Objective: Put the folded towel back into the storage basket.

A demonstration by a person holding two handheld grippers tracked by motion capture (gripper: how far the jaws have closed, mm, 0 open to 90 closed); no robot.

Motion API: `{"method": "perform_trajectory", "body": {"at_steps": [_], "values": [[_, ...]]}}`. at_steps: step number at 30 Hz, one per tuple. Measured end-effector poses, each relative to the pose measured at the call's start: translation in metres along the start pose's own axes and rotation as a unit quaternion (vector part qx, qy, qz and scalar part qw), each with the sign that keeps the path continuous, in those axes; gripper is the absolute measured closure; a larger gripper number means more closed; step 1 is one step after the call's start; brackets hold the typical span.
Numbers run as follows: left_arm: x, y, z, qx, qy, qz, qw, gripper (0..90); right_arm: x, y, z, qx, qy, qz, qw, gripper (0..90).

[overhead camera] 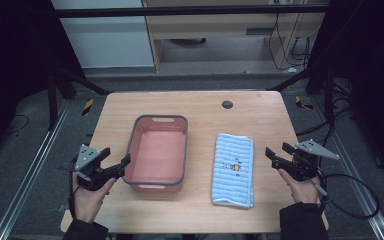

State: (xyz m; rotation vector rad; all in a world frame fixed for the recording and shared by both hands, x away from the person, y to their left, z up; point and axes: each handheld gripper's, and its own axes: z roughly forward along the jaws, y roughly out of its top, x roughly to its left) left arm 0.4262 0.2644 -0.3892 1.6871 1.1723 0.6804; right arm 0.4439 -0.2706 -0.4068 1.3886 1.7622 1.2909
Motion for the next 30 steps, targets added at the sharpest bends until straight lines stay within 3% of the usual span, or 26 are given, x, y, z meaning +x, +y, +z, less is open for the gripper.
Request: {"method": "perform_trajectory", "body": {"at_steps": [4, 7, 9, 12, 16, 21, 30], "values": [[-0.013, 0.002, 0.007, 0.001, -0.014, 0.007, 0.9999, 25.0, 0.004, 0.007, 0.002, -0.005, 0.005, -0.002, 1.0000, 32.5], [-0.033, 0.005, 0.018, 0.007, -0.031, 0.020, 0.9993, 25.4, 0.007, 0.015, 0.005, -0.006, 0.006, -0.005, 1.0000, 32.5], [-0.037, 0.006, 0.020, 0.007, -0.035, 0.020, 0.9992, 25.9, 0.007, 0.018, 0.006, -0.006, 0.008, -0.004, 0.9999, 32.5], [-0.055, 0.009, 0.029, 0.010, -0.042, 0.037, 0.9984, 26.8, 0.009, 0.025, 0.008, -0.008, 0.010, -0.010, 0.9999, 32.8], [-0.068, 0.011, 0.035, 0.010, -0.052, 0.037, 0.9979, 27.9, 0.010, 0.030, 0.010, -0.010, 0.009, -0.016, 0.9998, 33.5], [-0.093, 0.014, 0.046, 0.014, -0.068, 0.057, 0.9960, 28.7, 0.011, 0.036, 0.015, -0.011, 0.010, -0.016, 0.9998, 34.4], [-0.126, 0.009, 0.063, 0.024, -0.097, 0.063, 0.9930, 29.1, 0.012, 0.041, 0.027, -0.005, 0.008, -0.018, 0.9998, 35.8]]}}
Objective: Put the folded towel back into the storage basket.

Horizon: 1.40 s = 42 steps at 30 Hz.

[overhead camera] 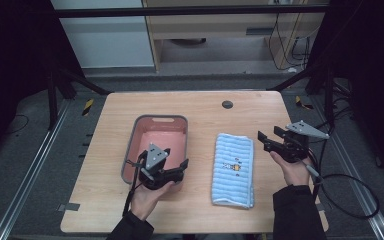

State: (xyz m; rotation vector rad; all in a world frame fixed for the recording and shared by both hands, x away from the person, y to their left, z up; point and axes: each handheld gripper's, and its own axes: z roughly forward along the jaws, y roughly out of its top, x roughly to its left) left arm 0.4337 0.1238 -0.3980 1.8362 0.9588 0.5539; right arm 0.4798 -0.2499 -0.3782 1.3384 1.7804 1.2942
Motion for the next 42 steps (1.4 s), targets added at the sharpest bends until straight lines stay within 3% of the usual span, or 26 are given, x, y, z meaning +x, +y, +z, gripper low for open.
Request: {"method": "perform_trajectory", "body": {"at_steps": [9, 16, 18, 21, 29, 42], "values": [[-0.027, -0.004, 0.020, 0.017, -0.019, 0.011, 0.9996, 29.7, 0.000, -0.003, 0.013, 0.014, -0.003, -0.014, 0.9998, 37.6], [-0.045, -0.009, 0.032, 0.028, -0.035, 0.011, 0.9989, 30.2, -0.002, -0.005, 0.019, 0.019, -0.003, -0.011, 0.9997, 38.3], [-0.053, -0.012, 0.037, 0.034, -0.036, 0.022, 0.9985, 30.2, -0.003, -0.007, 0.023, 0.021, -0.003, -0.011, 0.9997, 39.1], [-0.059, -0.015, 0.042, 0.042, -0.041, 0.024, 0.9980, 30.3, -0.004, -0.009, 0.027, 0.025, -0.006, -0.010, 0.9996, 39.8], [-0.070, -0.028, 0.054, 0.060, -0.047, 0.027, 0.9967, 30.7, -0.009, -0.020, 0.043, 0.042, -0.012, -0.008, 0.9990, 40.7], [-0.076, -0.052, 0.071, 0.097, -0.049, 0.015, 0.9940, 34.9, -0.014, -0.039, 0.073, 0.075, -0.017, -0.009, 0.9970, 42.7]]}}
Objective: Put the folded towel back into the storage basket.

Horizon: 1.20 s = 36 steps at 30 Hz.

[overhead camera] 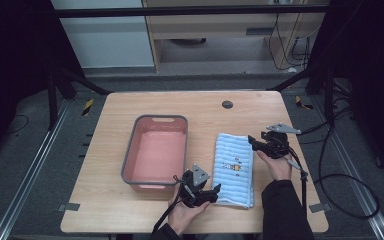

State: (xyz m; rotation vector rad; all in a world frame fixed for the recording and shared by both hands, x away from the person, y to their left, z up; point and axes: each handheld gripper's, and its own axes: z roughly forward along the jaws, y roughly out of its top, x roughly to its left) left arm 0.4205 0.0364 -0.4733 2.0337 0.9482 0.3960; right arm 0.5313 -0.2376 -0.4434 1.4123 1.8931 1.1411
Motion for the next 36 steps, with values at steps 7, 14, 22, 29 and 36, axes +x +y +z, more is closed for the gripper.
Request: {"method": "perform_trajectory", "body": {"at_steps": [7, 14, 22, 29, 36], "values": [[-0.001, -0.006, 0.008, 0.015, 0.004, -0.005, 0.9999, 38.0, 0.002, -0.005, 0.016, 0.017, 0.003, -0.001, 0.9999, 43.2], [-0.001, -0.012, 0.016, 0.022, 0.002, -0.010, 0.9997, 40.8, 0.002, -0.015, 0.030, 0.044, 0.004, 0.001, 0.9990, 43.5], [-0.004, -0.016, 0.023, 0.028, 0.004, -0.015, 0.9995, 45.7, 0.001, -0.024, 0.042, 0.072, 0.006, 0.004, 0.9974, 45.2], [-0.006, -0.019, 0.025, 0.027, 0.000, -0.024, 0.9993, 52.0, 0.000, -0.029, 0.050, 0.083, 0.011, 0.016, 0.9964, 47.0], [-0.009, -0.019, 0.026, 0.030, -0.006, -0.031, 0.9991, 61.3, 0.001, -0.033, 0.053, 0.093, 0.009, 0.010, 0.9955, 50.8]]}}
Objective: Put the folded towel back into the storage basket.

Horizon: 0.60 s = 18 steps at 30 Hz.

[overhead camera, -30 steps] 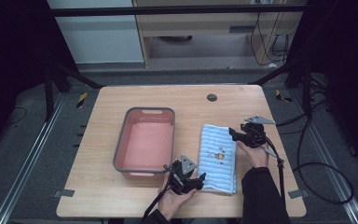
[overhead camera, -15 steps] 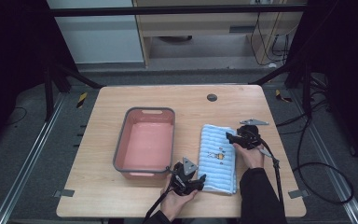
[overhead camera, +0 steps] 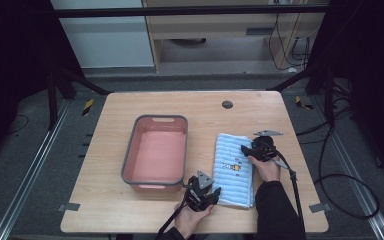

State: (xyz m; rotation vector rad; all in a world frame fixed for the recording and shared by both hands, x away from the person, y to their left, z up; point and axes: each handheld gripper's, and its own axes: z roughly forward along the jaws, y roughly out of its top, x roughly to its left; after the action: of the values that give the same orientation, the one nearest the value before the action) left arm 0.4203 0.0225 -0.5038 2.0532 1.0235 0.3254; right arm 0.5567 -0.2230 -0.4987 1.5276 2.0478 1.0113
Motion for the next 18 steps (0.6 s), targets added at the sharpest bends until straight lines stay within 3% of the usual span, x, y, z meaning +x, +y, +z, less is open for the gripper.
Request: {"method": "perform_trajectory", "body": {"at_steps": [5, 14, 18], "values": [[-0.0006, 0.0006, 0.0008, 0.004, -0.005, -0.007, 1.0000, 66.2, -0.0004, -0.0017, 0.0022, 0.004, 0.005, 0.000, 1.0000, 54.6], [-0.0016, 0.0009, 0.0012, 0.006, -0.011, -0.013, 0.9998, 75.9, 0.0027, -0.0025, 0.0023, 0.002, 0.025, -0.001, 0.9997, 74.3], [-0.0016, 0.0011, 0.0010, 0.006, -0.013, -0.012, 0.9998, 79.5, 0.0022, -0.0025, 0.0027, -0.001, 0.032, 0.004, 0.9995, 77.8]]}}
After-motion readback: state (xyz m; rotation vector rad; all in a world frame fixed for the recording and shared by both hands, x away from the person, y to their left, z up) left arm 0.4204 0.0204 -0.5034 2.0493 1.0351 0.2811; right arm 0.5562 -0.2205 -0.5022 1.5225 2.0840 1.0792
